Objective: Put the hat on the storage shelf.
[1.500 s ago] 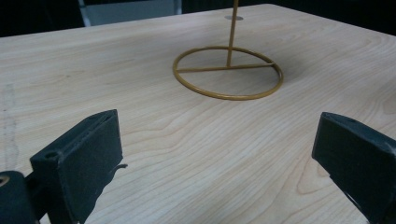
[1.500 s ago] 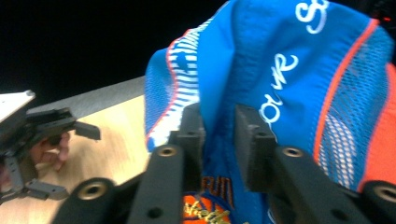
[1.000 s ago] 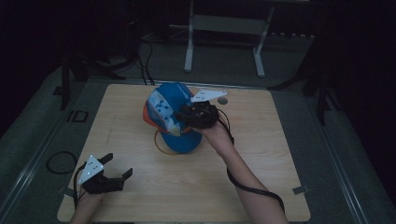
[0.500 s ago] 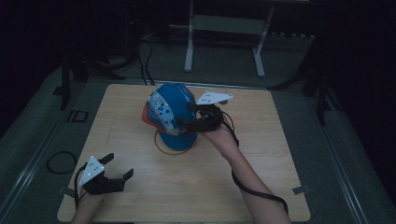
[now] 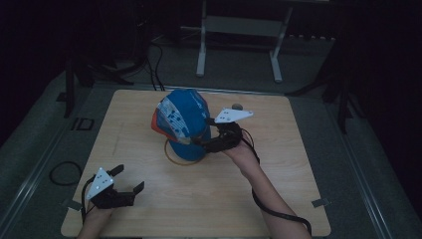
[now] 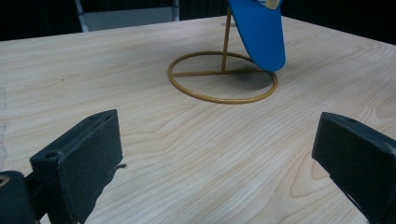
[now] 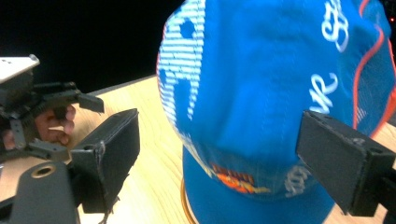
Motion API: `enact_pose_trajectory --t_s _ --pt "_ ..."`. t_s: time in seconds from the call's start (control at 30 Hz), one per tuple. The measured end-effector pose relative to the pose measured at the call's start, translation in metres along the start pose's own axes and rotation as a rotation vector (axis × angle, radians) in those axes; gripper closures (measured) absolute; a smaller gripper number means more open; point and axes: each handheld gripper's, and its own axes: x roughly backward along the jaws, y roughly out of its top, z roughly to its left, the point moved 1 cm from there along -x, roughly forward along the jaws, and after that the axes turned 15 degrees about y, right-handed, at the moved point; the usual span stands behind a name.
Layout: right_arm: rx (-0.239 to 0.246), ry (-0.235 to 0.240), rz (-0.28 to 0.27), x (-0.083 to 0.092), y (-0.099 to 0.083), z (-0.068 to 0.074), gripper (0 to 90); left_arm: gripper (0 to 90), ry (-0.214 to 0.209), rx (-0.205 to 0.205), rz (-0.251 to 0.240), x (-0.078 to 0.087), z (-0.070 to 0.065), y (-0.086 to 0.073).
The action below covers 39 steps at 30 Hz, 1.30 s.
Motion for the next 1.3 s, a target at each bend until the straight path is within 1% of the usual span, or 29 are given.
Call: enact_pose_trajectory --t_s 0.03,0.07,0.1,0.13,0.2,0.27,0.3,0.33,0.4,0.43,0.47,0.53,0.57,0.6,0.63,0.73,0.77,0.8,0.87,0.9,0.93,0.97,1.03,1.1,1.17,1.2,1.23,1.3 --pt "0.000 0.000 0.000 0.000 0.000 0.000 13.7 2.2 0.000 0.000 0.000 0.000 0.000 0.000" --pt "-0.001 -0.005 -0.004 0.001 -0.004 0.000 13.8 2.1 -0.002 -0.002 0.004 0.000 0.000 0.000" --pt "-0.001 -0.005 -0.004 0.001 -0.004 0.000 13.8 2.1 -0.006 0.001 0.002 -0.001 0.000 -0.001" --pt "-0.002 -0.002 -0.001 0.003 -0.008 0.000 13.8 2.1 -0.014 0.004 -0.001 -0.001 0.000 -0.001" --pt "-0.007 -0.003 0.005 0.005 -0.013 0.000 13.9 2.2 -0.012 -0.011 0.009 -0.002 -0.001 -0.002" --pt "-0.005 -0.004 0.008 0.006 -0.015 0.000 13.9 2.1 -0.013 -0.016 0.013 -0.003 -0.002 -0.002" --pt "-0.013 -0.005 0.008 0.008 -0.021 0.000 13.9 2.1 -0.017 -0.022 0.010 -0.002 -0.003 -0.002" --pt "-0.013 -0.005 0.008 0.008 -0.021 0.000 13.9 2.2 -0.017 -0.022 0.010 -0.002 -0.003 -0.002" --pt "-0.013 -0.001 0.006 0.010 -0.026 0.000 13.9 2.2 -0.014 -0.022 0.010 -0.003 -0.003 -0.002" --pt "-0.017 0.002 0.008 0.012 -0.032 0.000 13.9 2.2 -0.014 -0.020 0.009 -0.003 -0.003 -0.002" --pt "-0.017 0.002 0.008 0.012 -0.032 0.000 13.9 2.2 -0.011 -0.017 0.011 -0.003 -0.003 -0.002" --pt "-0.013 0.004 0.011 0.014 -0.038 0.001 14.0 2.1 -0.010 -0.013 0.010 -0.003 -0.002 -0.002" --pt "-0.014 0.001 0.014 0.015 -0.046 0.002 14.0 2.1 -0.007 -0.013 0.009 -0.002 -0.001 -0.002" --pt "-0.017 0.005 0.018 0.016 -0.049 0.002 14.0 2.1 -0.007 -0.013 0.009 -0.002 -0.001 -0.002" --pt "-0.017 0.005 0.018 0.016 -0.049 0.002 14.0 2.1 -0.008 -0.010 0.006 -0.002 -0.001 -0.002" --pt "-0.020 0.005 0.034 0.017 -0.061 0.002 14.0 2.2 -0.006 -0.010 0.008 -0.002 -0.001 -0.003" --pt "-0.024 0.012 0.036 0.019 -0.069 0.002 14.1 2.1 -0.006 -0.009 0.009 -0.002 -0.001 -0.003" --pt "-0.024 0.012 0.036 0.019 -0.069 0.002 14.1 2.1 -0.006 -0.010 0.009 -0.002 -0.001 -0.003" --pt "-0.023 0.013 0.041 0.020 -0.076 0.003 14.4 2.1 -0.007 -0.010 0.009 -0.002 -0.001 -0.002" --pt "-0.019 0.009 0.045 0.022 -0.084 0.004 14.4 2.1 -0.010 -0.008 0.010 -0.002 -0.001 -0.003" --pt "-0.019 0.009 0.045 0.022 -0.084 0.004 14.4 2.1 -0.010 -0.008 0.010 -0.002 -0.001 -0.003" --pt "-0.032 0.027 0.047 0.023 -0.092 0.004 14.4 2.1 -0.009 -0.010 0.011 -0.002 -0.001 -0.003" --pt "-0.034 0.032 0.051 0.024 -0.099 0.004 14.4 2.1 -0.010 -0.011 0.012 -0.003 -0.001 -0.003" --pt "-0.053 0.058 0.059 0.025 -0.106 0.003 14.4 2.2 -0.009 -0.015 0.013 -0.003 -0.001 -0.003" --pt "-0.052 0.058 0.060 0.026 -0.112 0.004 14.4 2.1 -0.010 -0.018 0.016 -0.003 -0.001 -0.003" --pt "-0.052 0.058 0.060 0.026 -0.112 0.004 14.4 2.1 -0.010 -0.018 0.016 -0.003 -0.001 -0.003" --pt "-0.067 0.067 0.059 0.027 -0.119 0.004 14.4 2.1 -0.011 -0.018 0.016 -0.003 -0.001 -0.003" --pt "-0.064 0.061 0.060 0.027 -0.122 0.004 14.4 2.2 -0.010 -0.018 0.016 -0.003 -0.001 -0.003"
